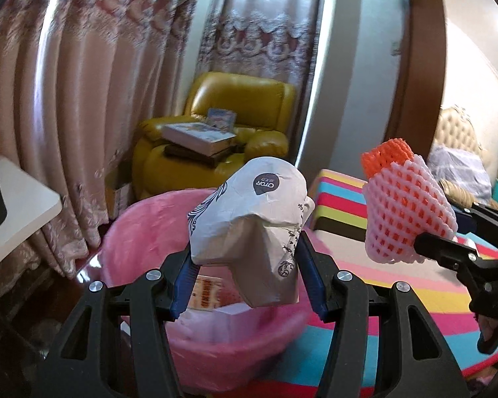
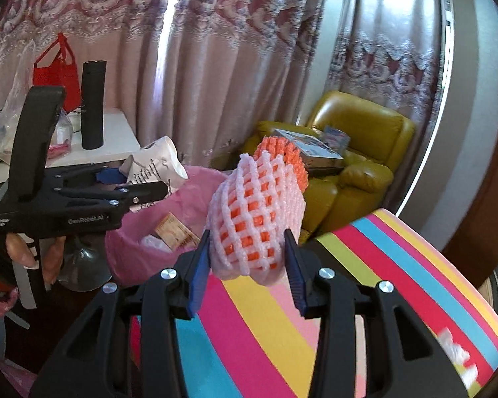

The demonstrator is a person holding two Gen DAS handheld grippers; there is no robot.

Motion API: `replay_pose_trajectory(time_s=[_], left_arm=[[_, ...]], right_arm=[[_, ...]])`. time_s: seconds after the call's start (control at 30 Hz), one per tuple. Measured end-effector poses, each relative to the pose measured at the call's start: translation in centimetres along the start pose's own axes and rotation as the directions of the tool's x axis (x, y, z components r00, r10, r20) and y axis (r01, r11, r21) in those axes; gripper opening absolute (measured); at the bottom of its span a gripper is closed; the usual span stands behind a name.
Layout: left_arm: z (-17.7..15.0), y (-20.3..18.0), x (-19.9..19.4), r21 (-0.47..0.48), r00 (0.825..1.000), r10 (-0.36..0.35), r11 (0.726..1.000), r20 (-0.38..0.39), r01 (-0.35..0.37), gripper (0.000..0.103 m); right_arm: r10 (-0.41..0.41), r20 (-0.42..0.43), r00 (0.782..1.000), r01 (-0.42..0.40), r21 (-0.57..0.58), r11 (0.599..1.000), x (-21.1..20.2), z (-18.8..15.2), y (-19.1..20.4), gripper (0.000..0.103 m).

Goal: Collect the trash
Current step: 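Carry foam net and white bag over the wastebasket and open both tools, then move both tools back over the table toward the remaining trash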

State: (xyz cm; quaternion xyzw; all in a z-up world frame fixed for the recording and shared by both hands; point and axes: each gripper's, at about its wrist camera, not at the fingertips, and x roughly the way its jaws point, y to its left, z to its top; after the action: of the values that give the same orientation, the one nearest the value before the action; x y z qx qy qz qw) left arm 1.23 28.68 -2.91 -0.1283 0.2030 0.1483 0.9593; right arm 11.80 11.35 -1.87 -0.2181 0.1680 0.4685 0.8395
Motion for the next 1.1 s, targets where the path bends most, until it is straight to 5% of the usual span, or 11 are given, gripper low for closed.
replay_pose_trajectory(time_s=[0.27,0.33,0.4,0.6,0.8,1.1], left_arm=[[1.2,3.3,2.1,-0.079,0.999,0.044,0.996,-0.02,-0.046,0.053],[1.4,3.9,2.7,-0.093,0.998,0.059,0.994,-0.027,-0.061,0.065],[1.4,4.4,2.7,-0.119,0.996,0.085,0.989,-0.013,-0.086,0.088],[0.5,4.5,2.6,-0.111,0.993,0.117,0.987,-0.027,-0.119,0.089],[-0.6,1.2,2.2,-0.079,0.998,0.058,0.995,-0.038,-0.061,0.09],[-2.4,-9.9,4.2,0.071,0.985,-0.125,0.988,-0.119,0.134,0.091]], right_arm=[[0.06,-0.028,0.998,-0.062,-0.058,0.996,5.6,2.9,2.3,0.047],[0.085,-0.025,0.996,-0.087,-0.068,0.994,6.6,3.0,2.6,0.071],[0.048,-0.012,0.999,-0.049,-0.086,0.995,6.8,2.8,2.5,0.081],[0.023,0.006,1.0,-0.023,-0.044,0.999,3.4,0.8,0.6,0.082],[-0.036,-0.002,0.999,0.036,0.029,0.999,-1.8,-3.2,-2.0,0.083],[-0.216,-0.065,0.974,0.225,0.206,0.952,-7.8,-10.2,-7.4,0.083]])
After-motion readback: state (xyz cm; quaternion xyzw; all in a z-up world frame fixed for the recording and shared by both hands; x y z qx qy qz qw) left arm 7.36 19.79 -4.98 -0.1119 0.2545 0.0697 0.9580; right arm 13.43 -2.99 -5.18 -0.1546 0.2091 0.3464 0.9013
